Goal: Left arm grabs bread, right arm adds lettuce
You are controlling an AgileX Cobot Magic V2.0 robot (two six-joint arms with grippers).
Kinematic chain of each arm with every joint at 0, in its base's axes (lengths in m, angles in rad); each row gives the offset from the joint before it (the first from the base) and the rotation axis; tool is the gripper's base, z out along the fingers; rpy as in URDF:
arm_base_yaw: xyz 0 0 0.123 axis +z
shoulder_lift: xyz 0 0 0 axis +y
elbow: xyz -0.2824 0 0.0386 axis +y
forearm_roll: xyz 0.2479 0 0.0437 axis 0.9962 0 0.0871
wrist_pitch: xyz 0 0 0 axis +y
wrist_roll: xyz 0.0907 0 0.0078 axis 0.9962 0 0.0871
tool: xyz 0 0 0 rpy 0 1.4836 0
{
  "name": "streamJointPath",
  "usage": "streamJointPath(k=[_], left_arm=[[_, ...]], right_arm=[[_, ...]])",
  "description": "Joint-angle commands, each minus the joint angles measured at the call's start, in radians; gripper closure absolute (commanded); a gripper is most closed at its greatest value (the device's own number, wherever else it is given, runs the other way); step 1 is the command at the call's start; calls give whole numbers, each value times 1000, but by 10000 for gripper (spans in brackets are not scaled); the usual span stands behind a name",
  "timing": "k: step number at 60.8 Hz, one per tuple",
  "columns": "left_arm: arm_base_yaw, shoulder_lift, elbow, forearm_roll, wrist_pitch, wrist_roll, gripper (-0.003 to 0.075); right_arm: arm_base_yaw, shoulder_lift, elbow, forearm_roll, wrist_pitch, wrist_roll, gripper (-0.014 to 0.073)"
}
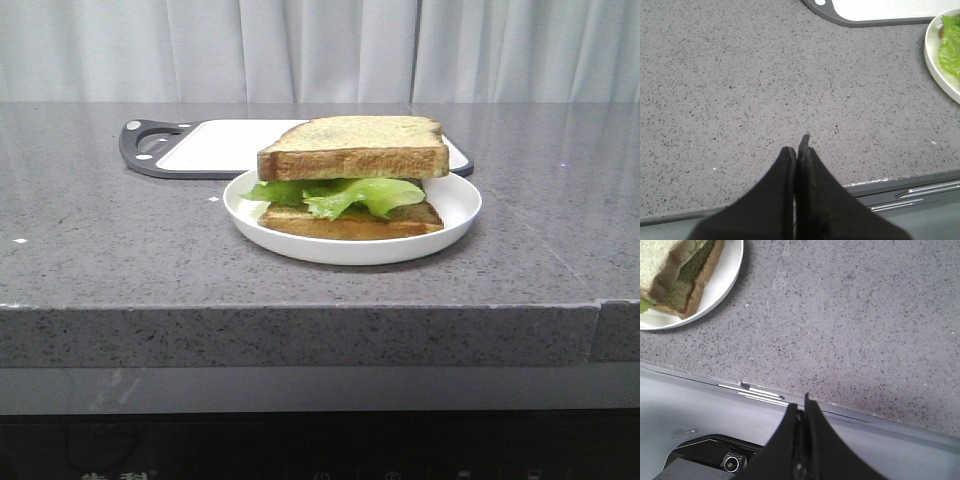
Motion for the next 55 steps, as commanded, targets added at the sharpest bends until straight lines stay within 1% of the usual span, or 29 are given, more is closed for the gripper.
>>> streamJointPath(k=[1,11,17,25,36,44,48,55], left_arm=[[1,-3,-26,-9,-74,-12,741],[-1,-18,-17,-9,-79,-12,741],[7,-73,10,-3,-105,-12,741],[58,-209,122,15,-232,-12,741],[141,-410,340,8,-475,-12,741],[180,-543,476,-23,-570,-12,741],[183,-588,526,-52,-606,-12,741],[183,-652,601,-53,-676,-12,741]], right_arm=[[-2,-2,-24,6,-43,0,711],[-2,-2,-24,6,-43,0,711],[-2,-2,-24,7,-43,0,711],[-2,-2,-24,7,-43,0,711],[-2,-2,-24,7,-42,0,711],[-2,-2,-24,7,-41,0,711],[-2,-2,-24,7,-41,0,711],[-2,-2,-24,7,-41,0,711]])
